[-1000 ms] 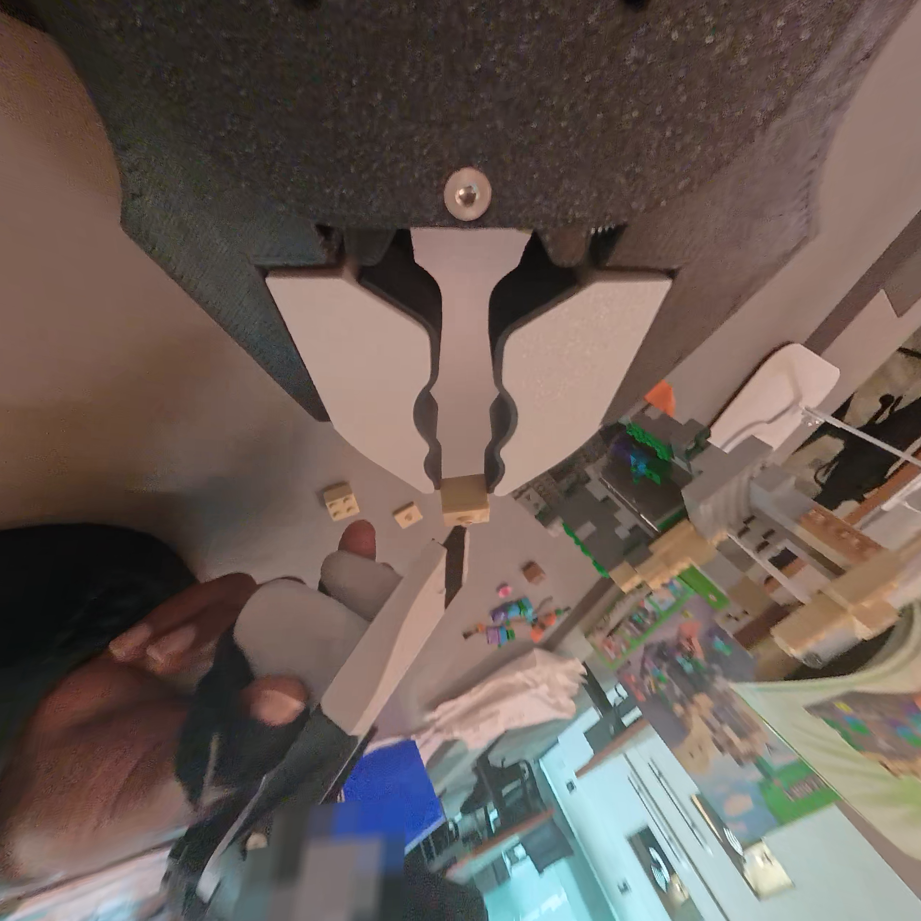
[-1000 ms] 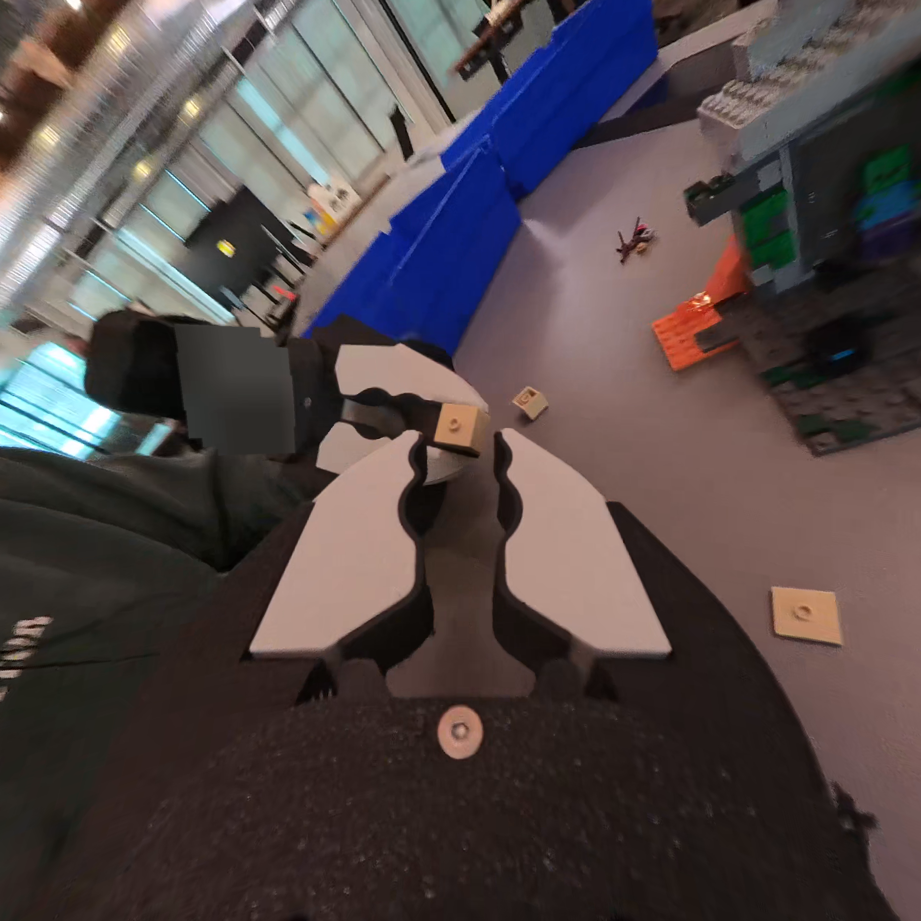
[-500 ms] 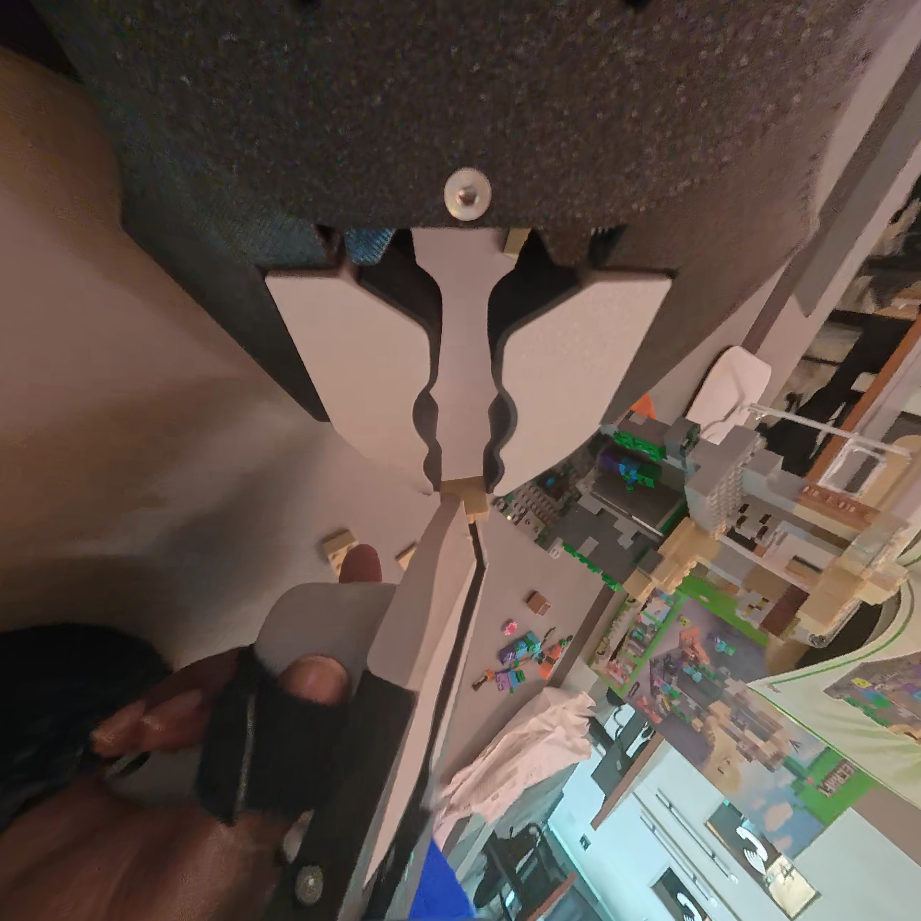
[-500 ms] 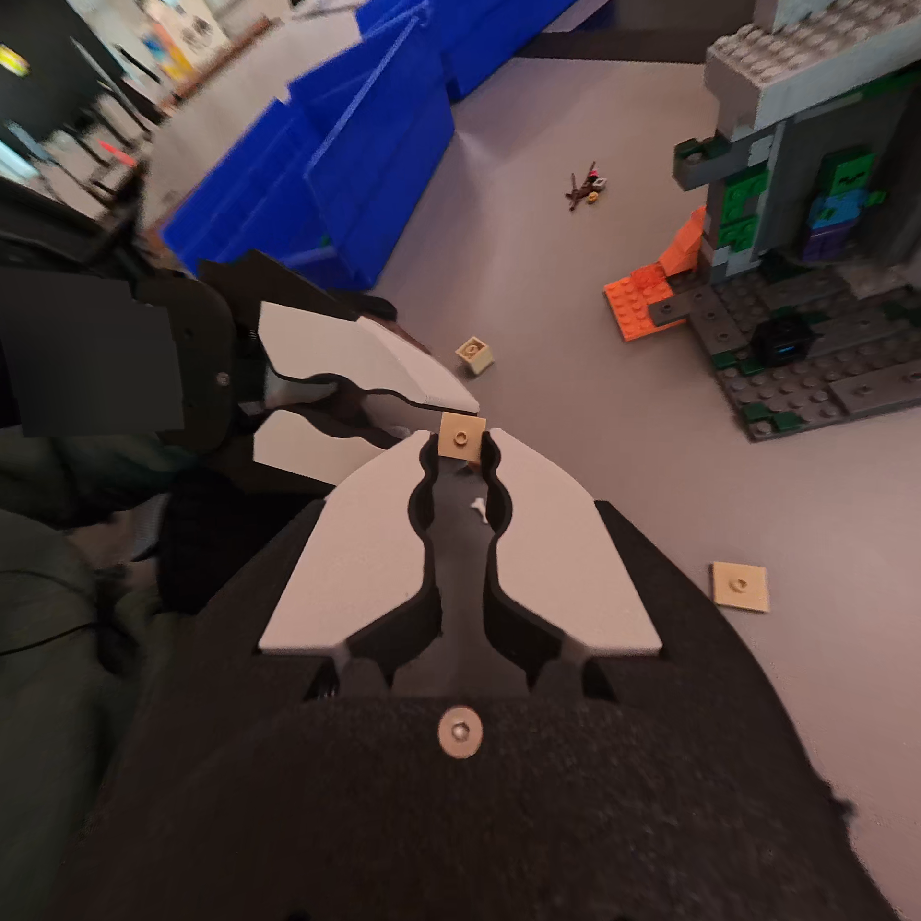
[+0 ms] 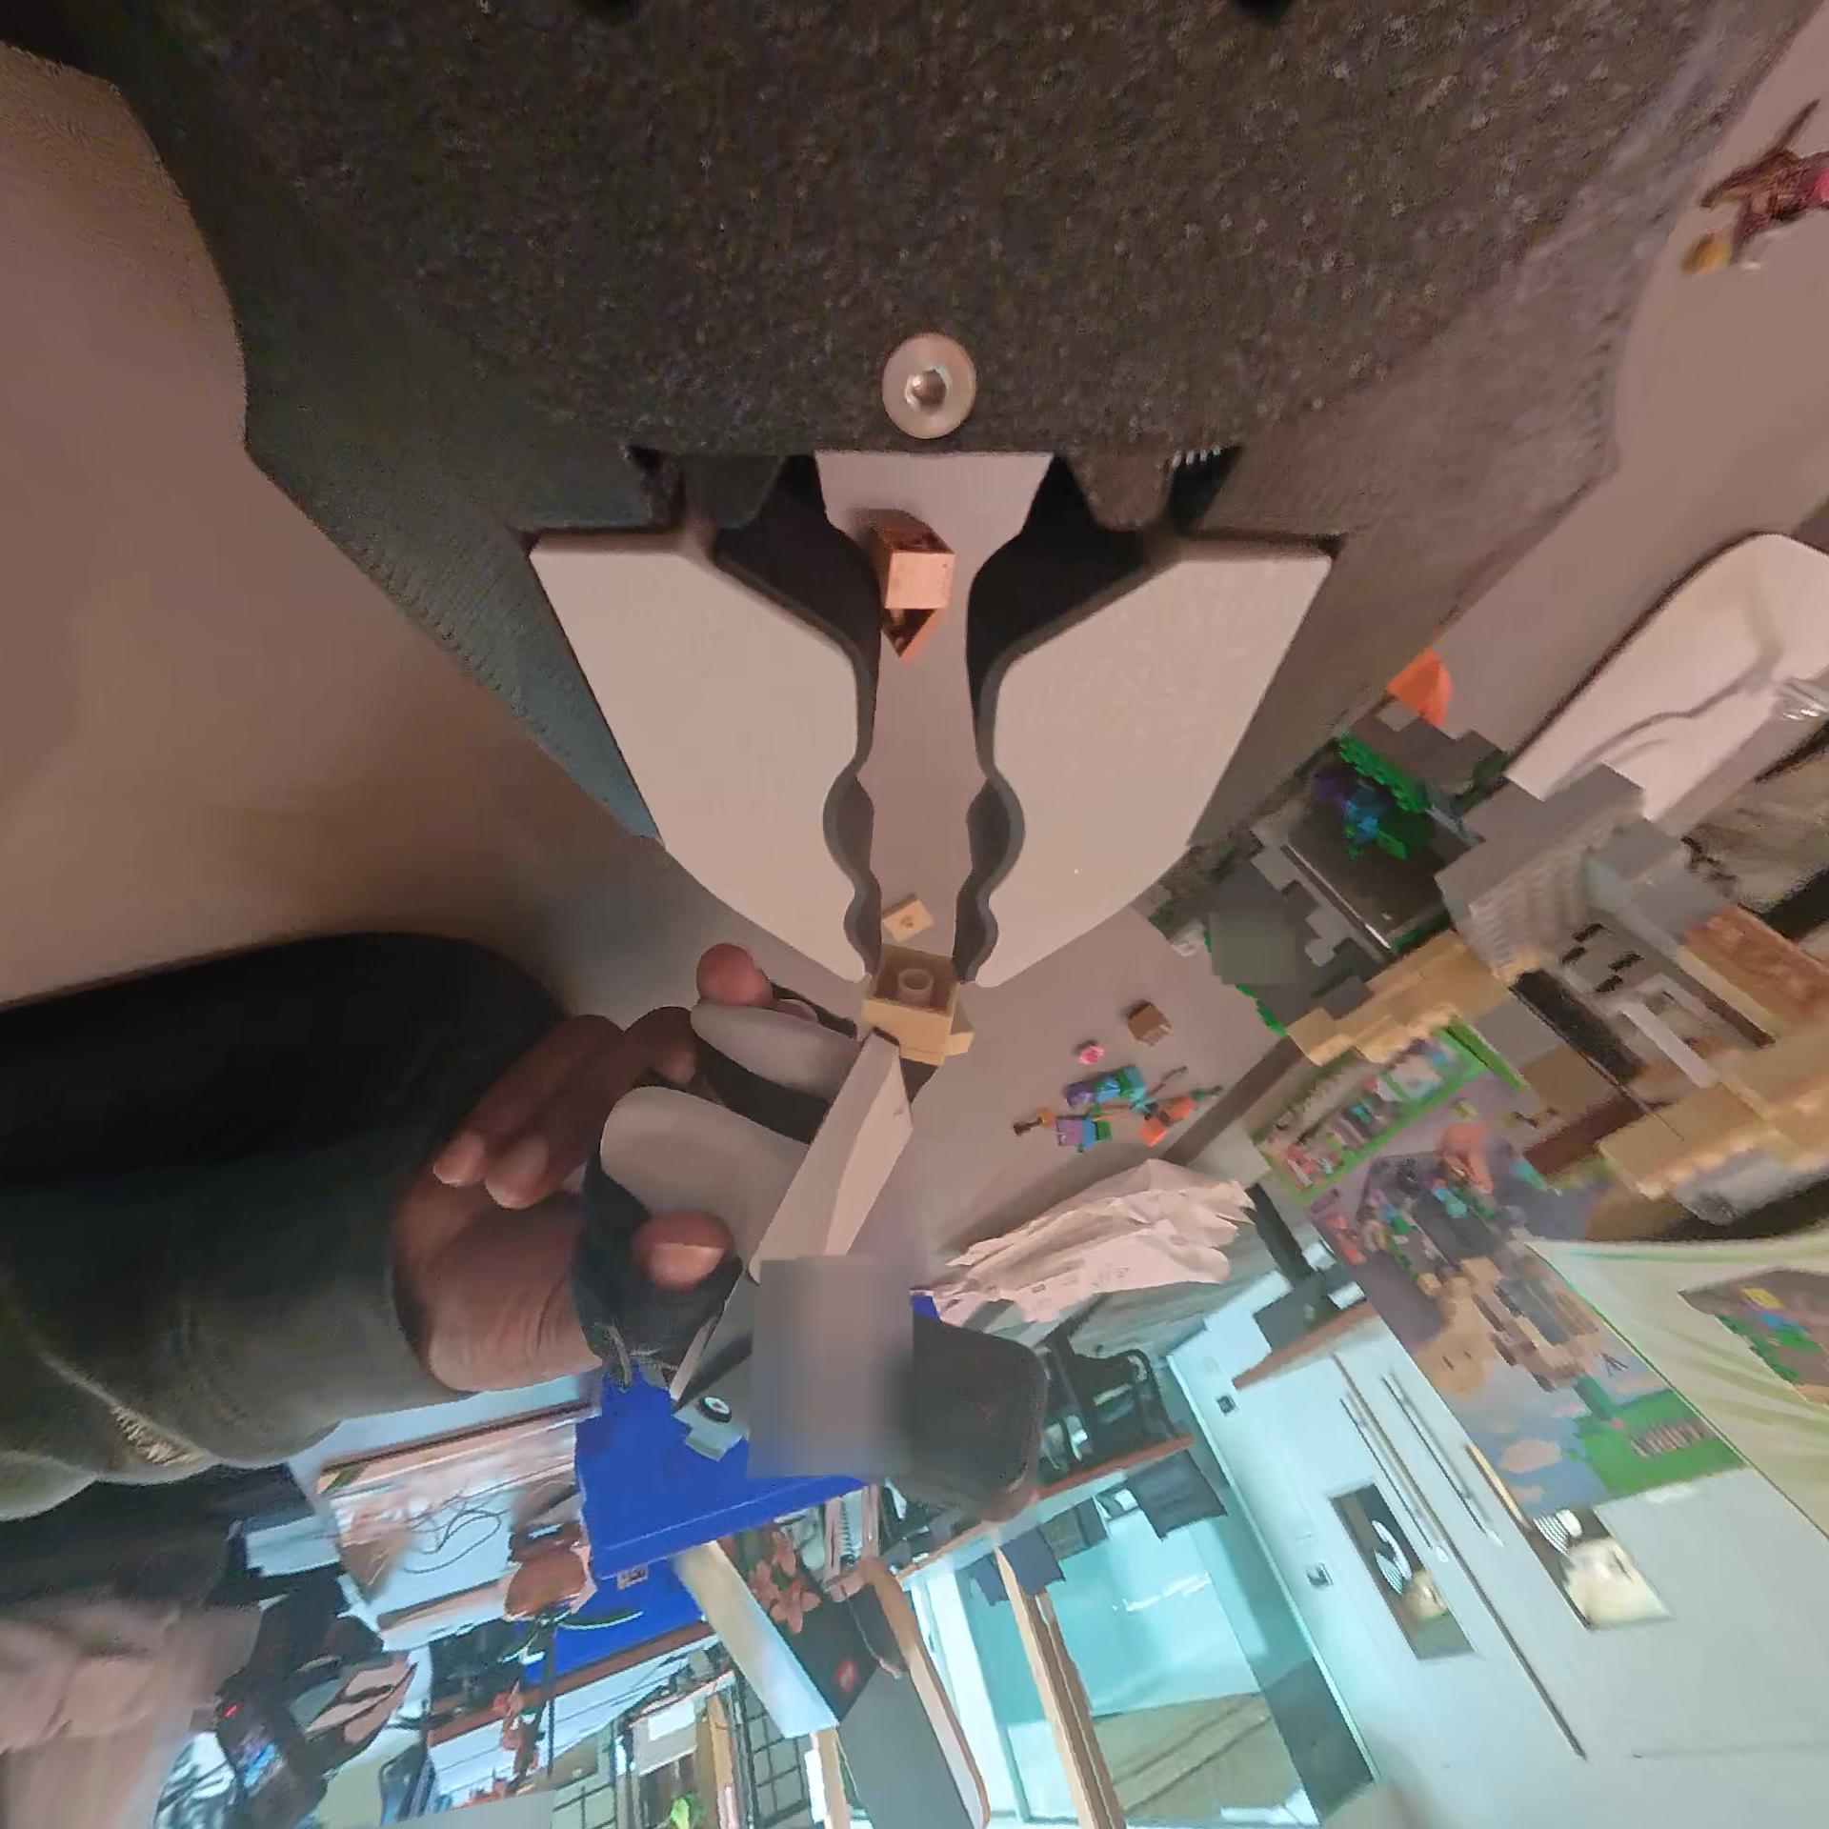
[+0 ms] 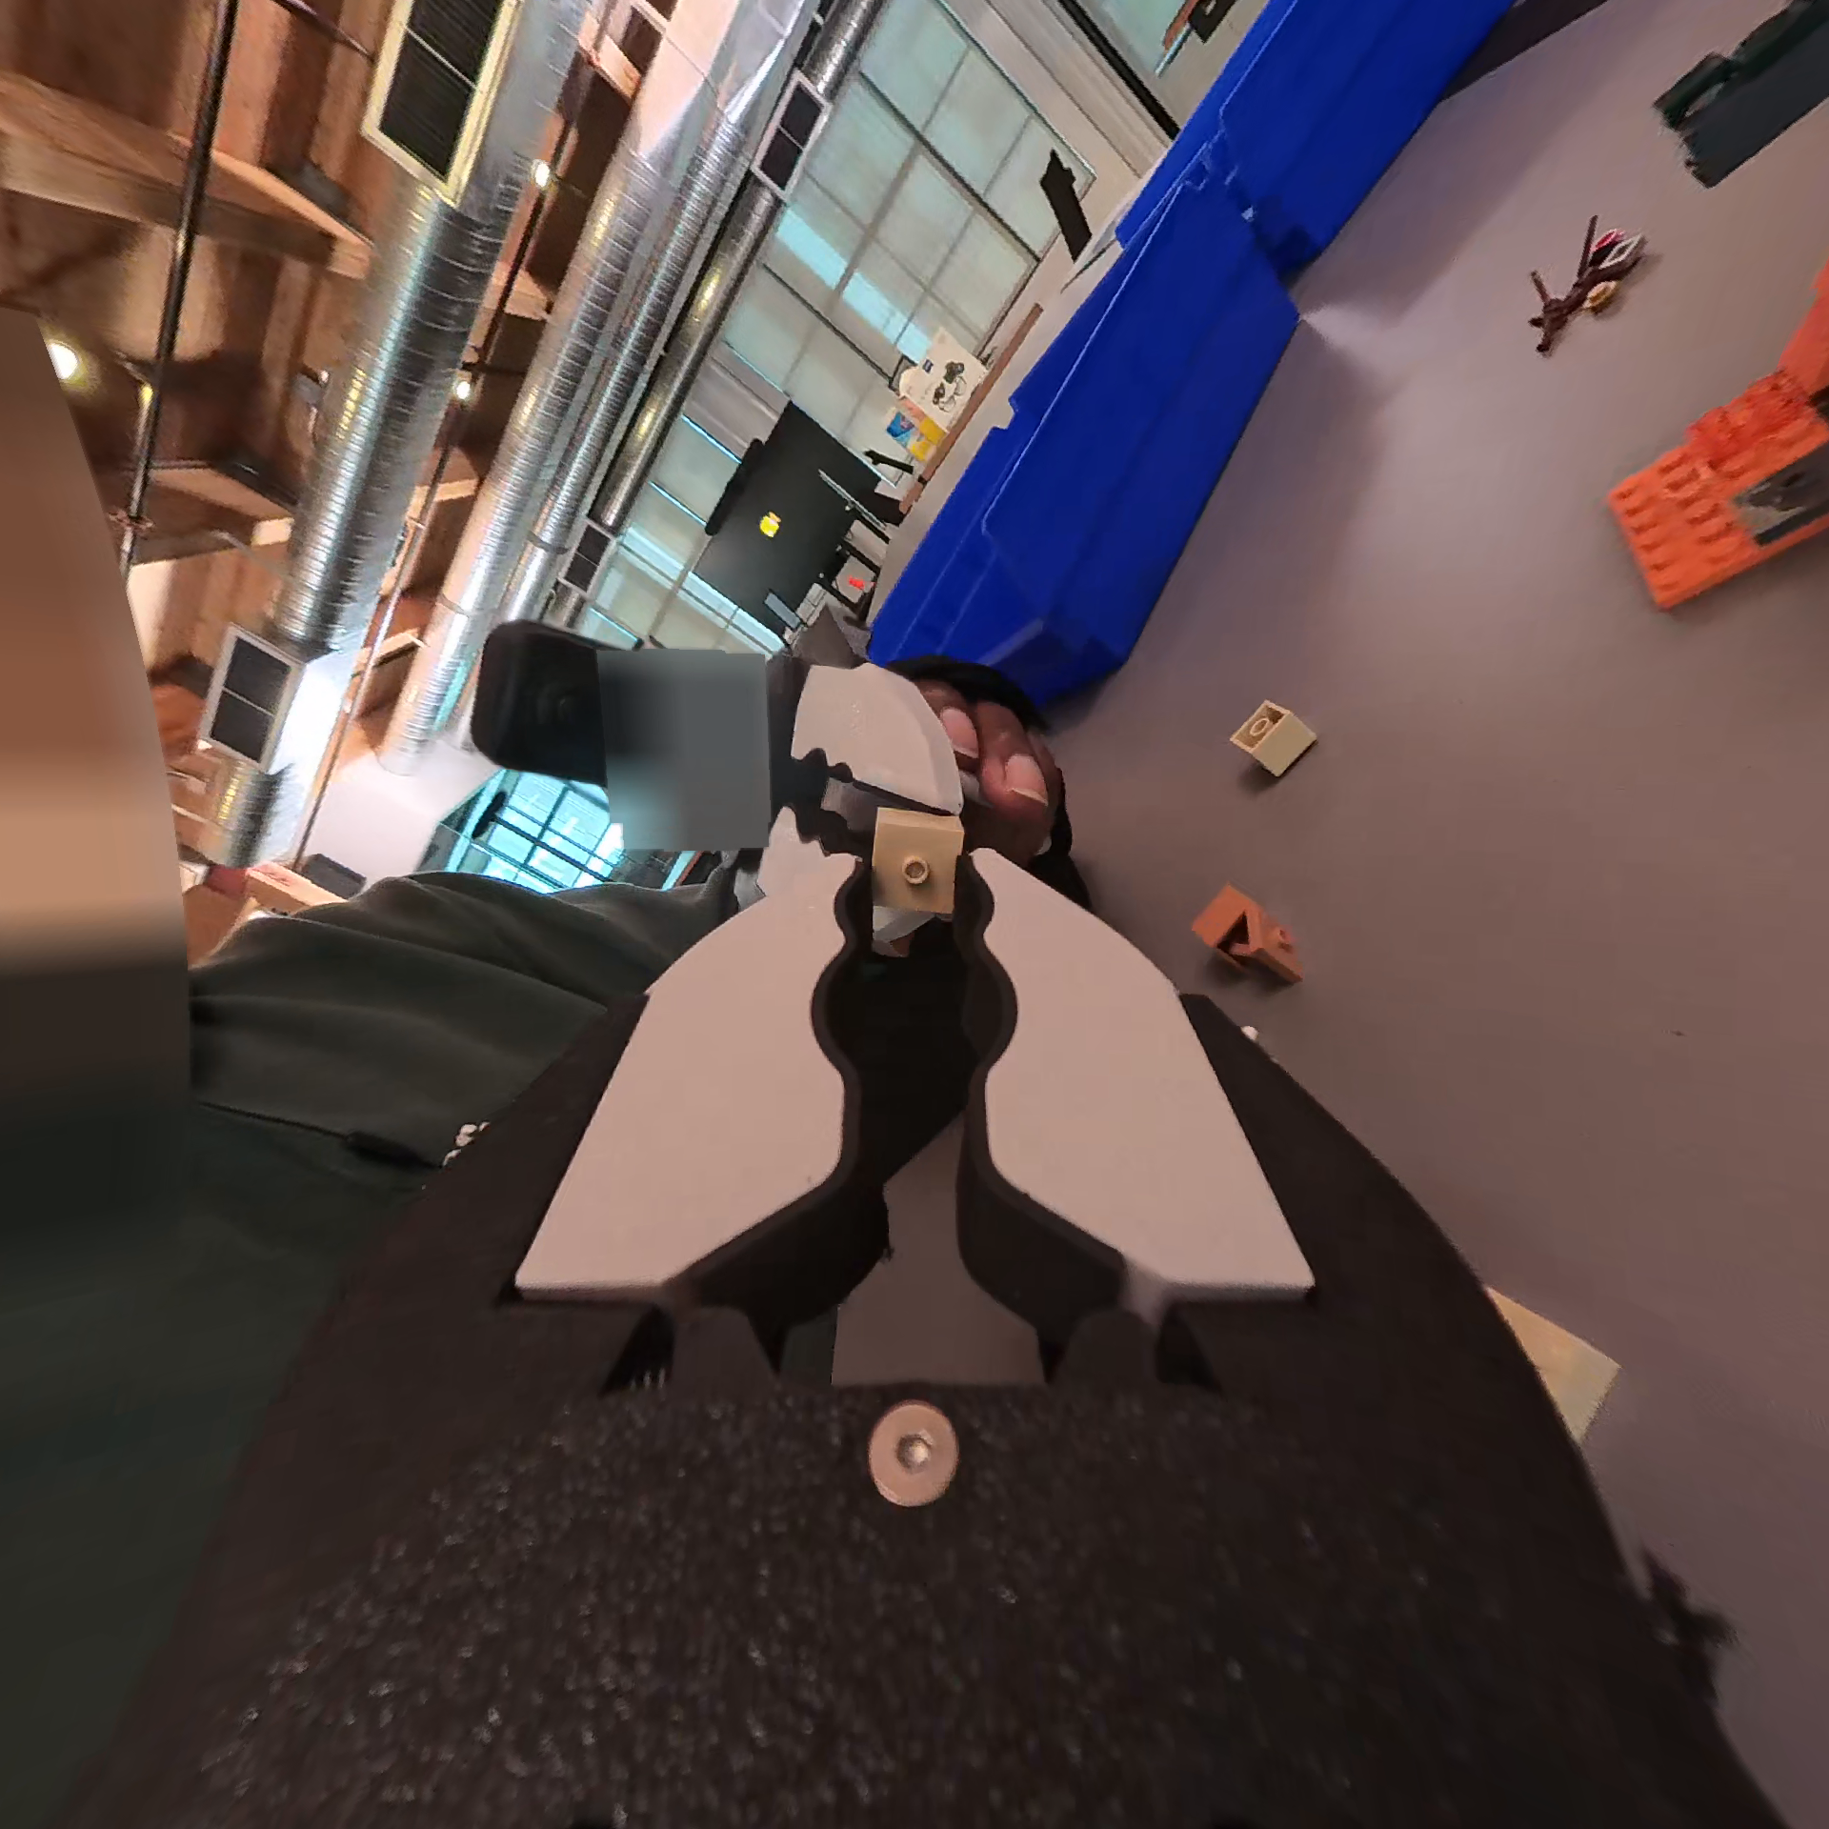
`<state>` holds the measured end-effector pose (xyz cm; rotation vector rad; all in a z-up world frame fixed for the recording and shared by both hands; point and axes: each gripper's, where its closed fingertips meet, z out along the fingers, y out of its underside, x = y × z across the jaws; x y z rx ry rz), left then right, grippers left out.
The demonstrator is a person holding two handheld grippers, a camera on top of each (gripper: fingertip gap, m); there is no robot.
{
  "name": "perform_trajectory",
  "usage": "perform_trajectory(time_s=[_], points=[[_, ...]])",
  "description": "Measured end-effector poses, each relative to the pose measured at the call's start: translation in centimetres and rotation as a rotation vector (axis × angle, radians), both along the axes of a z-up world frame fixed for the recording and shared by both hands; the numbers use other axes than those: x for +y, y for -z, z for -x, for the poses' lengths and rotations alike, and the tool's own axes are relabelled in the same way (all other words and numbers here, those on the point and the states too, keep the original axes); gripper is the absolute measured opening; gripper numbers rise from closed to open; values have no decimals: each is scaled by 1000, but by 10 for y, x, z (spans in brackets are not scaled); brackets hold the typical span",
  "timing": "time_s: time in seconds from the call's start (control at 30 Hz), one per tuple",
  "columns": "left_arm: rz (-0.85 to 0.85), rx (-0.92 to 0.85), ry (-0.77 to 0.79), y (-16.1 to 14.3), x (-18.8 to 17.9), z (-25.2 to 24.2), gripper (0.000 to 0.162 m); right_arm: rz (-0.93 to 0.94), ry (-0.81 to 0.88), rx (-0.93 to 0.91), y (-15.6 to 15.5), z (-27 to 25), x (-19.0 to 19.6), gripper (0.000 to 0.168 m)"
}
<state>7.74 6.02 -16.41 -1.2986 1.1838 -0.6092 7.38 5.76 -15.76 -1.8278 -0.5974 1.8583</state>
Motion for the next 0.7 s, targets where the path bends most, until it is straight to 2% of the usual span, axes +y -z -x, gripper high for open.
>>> perform_trajectory(time_s=[0.13, 0.2, 0.27, 0.7], points=[[-174, 47, -32, 2, -1, -2, 17, 6, -15, -1, 1, 1, -3, 16], [-205, 96, -44, 8, 0, -5, 21, 7, -42, -13, 3, 7, -9, 16], [-235, 107, -42, 8, -3, -6, 18, 3, -51, -14, 3, 10, -12, 16], [-49, 37, -47, 0, 3, -4, 18, -56, 21, 6, -7, 10, -5, 16]])
